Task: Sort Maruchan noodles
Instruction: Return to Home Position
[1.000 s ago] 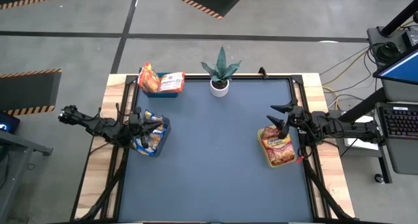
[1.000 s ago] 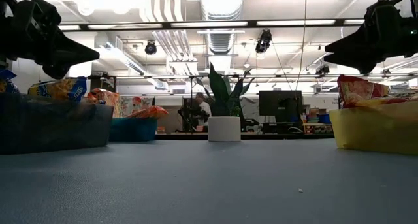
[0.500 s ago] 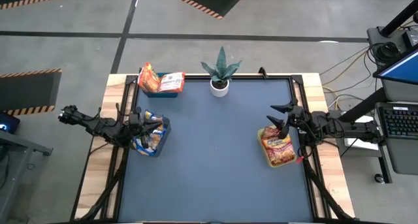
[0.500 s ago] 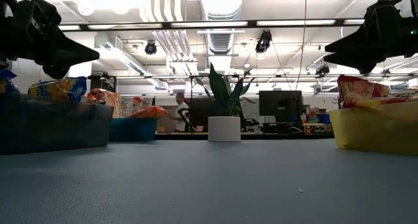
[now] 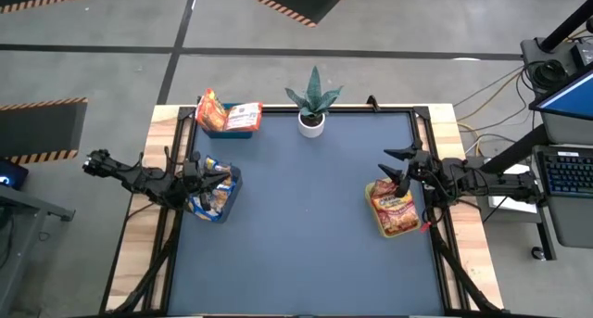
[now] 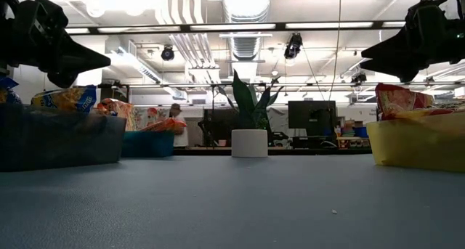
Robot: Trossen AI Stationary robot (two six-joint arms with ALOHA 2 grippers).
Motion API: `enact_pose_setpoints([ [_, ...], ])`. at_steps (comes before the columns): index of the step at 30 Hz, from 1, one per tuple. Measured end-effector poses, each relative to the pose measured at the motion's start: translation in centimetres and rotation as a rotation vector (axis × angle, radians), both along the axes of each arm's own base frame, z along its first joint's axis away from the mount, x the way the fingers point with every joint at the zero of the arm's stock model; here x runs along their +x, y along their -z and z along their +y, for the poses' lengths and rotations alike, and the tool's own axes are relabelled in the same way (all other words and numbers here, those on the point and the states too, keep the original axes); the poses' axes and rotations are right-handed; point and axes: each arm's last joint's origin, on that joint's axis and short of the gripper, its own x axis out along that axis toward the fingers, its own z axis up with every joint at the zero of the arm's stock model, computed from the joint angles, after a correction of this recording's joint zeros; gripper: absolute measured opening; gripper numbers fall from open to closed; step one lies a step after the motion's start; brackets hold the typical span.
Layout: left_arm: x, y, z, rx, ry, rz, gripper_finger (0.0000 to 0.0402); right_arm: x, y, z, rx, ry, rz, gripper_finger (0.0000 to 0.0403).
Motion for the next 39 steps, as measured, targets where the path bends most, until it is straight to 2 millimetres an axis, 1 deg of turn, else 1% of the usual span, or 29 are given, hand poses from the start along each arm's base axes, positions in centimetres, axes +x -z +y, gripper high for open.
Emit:
enact_pose_setpoints([
  [12,0.0,0.0,0.0,0.0,0.0,0.0,0.0,0.0,0.0,0.0,0.0,0.0,0.0,0.0249],
  [39,0.0,0.0,0.0,0.0,0.0,0.0,0.0,0.0,0.0,0.0,0.0,0.0,0.0,0.0249],
])
